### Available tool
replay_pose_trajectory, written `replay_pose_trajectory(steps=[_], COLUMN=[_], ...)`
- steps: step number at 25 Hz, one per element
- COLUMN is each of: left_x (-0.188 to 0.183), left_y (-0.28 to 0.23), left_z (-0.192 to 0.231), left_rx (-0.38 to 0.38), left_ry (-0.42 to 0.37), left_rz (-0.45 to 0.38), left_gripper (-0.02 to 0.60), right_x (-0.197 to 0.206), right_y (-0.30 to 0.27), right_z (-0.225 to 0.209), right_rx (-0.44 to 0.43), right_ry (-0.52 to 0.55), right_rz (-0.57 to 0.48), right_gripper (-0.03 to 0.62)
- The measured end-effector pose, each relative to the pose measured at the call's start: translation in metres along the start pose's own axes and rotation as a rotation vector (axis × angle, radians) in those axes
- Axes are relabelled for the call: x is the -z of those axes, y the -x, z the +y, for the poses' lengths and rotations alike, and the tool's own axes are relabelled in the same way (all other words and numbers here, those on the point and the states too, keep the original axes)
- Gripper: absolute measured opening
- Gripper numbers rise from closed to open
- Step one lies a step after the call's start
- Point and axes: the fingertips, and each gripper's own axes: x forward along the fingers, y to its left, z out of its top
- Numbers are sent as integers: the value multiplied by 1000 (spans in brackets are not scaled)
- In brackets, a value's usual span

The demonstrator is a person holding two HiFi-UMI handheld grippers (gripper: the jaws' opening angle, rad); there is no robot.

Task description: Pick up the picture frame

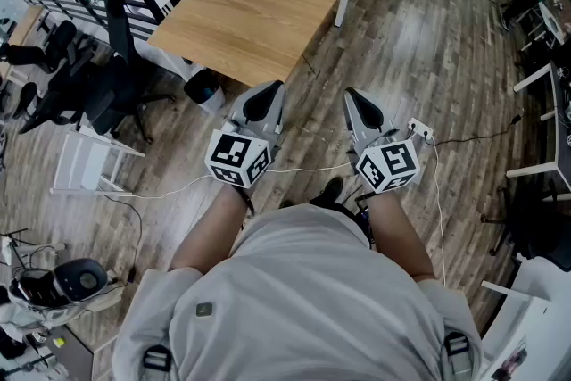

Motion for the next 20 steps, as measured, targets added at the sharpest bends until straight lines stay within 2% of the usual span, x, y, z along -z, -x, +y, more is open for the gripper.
replay_pose_trajectory(steps=[11,20], left_x=[17,34], left_y=[-41,-128], left_z=[-6,-5], left_rx=[-4,-14], left_ry=[4,-5], left_rz=[37,76], left_gripper=[3,3], right_x=[7,15], right_y=[0,-15], right_z=[-43,-133], right_rx=[-1,21], right_ry=[-6,-43], right_rz=[4,19], right_gripper=[8,9])
